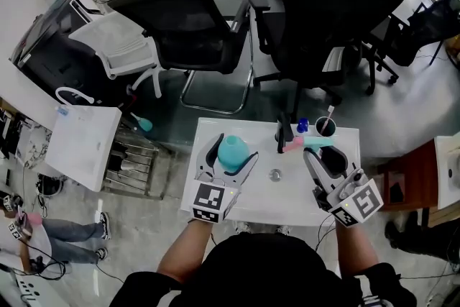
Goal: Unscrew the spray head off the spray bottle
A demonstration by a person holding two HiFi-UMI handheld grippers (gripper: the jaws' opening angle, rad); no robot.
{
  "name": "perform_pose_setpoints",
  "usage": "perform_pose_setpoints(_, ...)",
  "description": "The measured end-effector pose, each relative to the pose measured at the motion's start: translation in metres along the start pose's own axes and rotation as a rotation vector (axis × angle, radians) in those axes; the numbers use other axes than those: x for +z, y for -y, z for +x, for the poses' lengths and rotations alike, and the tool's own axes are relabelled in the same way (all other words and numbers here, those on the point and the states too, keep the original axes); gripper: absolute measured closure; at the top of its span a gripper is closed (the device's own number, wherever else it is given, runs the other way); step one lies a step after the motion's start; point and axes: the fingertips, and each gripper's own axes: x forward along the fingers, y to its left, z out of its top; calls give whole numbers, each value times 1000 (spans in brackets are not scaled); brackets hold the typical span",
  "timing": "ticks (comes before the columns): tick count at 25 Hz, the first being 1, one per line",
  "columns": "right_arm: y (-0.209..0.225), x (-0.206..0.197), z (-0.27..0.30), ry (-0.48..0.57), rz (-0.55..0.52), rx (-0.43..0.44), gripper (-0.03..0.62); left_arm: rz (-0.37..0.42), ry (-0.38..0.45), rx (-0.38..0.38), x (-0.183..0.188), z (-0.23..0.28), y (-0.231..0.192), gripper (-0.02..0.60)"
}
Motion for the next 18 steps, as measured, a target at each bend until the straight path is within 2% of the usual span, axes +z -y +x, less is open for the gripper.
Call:
perform_pose_setpoints(3,-2,-11,-2,-25,-7,-17,459,-31,29,5,11,-3,-2,183)
perform_pose_setpoints(7,-4,-26,-5,-66,-57,-41,459,-25,50,20,18,-4,-2,183)
perform_pose_setpoints(18,7,-65,-17,-168,-59,-154,459,-14,54,78,6,-3,-8,183)
